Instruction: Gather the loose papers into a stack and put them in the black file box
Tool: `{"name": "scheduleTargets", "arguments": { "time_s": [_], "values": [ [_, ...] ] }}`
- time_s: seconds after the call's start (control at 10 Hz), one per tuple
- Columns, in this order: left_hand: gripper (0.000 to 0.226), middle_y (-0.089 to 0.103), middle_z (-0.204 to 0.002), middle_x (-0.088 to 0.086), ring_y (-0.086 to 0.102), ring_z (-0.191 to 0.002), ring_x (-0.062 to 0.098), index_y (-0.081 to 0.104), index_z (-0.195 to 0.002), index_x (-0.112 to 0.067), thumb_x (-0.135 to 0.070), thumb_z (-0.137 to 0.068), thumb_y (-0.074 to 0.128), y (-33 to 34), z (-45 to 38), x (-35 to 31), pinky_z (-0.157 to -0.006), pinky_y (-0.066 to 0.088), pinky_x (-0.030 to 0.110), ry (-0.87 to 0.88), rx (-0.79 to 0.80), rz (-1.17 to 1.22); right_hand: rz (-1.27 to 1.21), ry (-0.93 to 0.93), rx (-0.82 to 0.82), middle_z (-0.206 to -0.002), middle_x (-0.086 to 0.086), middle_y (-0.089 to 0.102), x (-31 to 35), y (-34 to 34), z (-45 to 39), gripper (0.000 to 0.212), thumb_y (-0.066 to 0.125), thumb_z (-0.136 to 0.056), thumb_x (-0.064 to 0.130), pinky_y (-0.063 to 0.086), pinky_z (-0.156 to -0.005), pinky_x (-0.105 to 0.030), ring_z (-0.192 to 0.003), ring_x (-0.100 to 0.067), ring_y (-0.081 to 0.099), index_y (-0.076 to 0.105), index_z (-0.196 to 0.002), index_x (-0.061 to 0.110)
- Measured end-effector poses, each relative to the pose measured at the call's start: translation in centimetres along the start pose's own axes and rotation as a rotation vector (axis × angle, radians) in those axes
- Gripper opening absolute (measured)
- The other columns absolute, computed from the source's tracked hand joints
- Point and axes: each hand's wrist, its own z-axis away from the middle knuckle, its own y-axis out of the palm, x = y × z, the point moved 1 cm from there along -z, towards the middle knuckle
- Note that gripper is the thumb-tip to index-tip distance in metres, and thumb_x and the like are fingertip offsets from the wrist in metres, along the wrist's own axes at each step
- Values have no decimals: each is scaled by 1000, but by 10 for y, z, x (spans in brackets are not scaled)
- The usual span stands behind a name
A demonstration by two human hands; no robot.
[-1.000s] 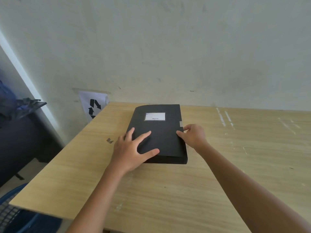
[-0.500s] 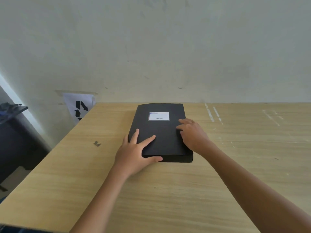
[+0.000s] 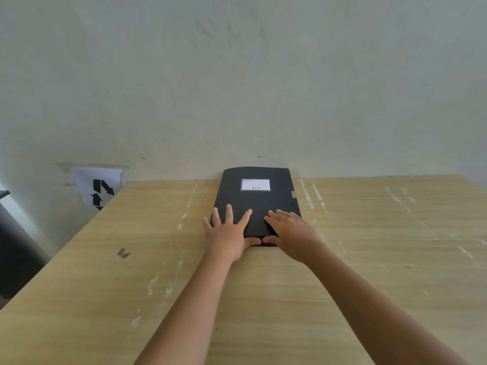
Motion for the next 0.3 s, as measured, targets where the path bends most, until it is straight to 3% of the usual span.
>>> {"name": "scheduleTargets", "arguments": {
  "time_s": [0.1, 0.2, 0.3],
  "values": [
    [92, -13, -175, 8, -8, -160, 45, -8, -162, -49, -85, -90, 36, -13, 6, -3, -124, 7, 67, -14, 52, 59, -42, 21, 27, -168, 2, 24, 1, -7, 5, 68, 44, -103, 53, 16, -125, -43, -156, -19, 16, 25, -160, 21],
    [104, -10, -176, 1, 2, -161, 39, -3, -163, -50, -95, -78, 38, -34, 14, 3, -121, 22, 62, -2, 50, 124, -116, 4, 51, -167, -2, 27, -1, -23, 13, 71, 42, -102, 56, 21, -124, -45, -155, -23, 21, 26, -160, 18],
    [103, -7, -176, -3, 14, -160, 35, 0, -162, -53, -101, -73, 22, -63, 22, 10, -115, 34, 58, -21, -56, 247, -138, 99, -77, -164, -4, 33, -10, -52, 20, 69, 26, -104, 60, 26, -123, -47, -153, -25, 27, 30, -158, 18]
  ]
}}
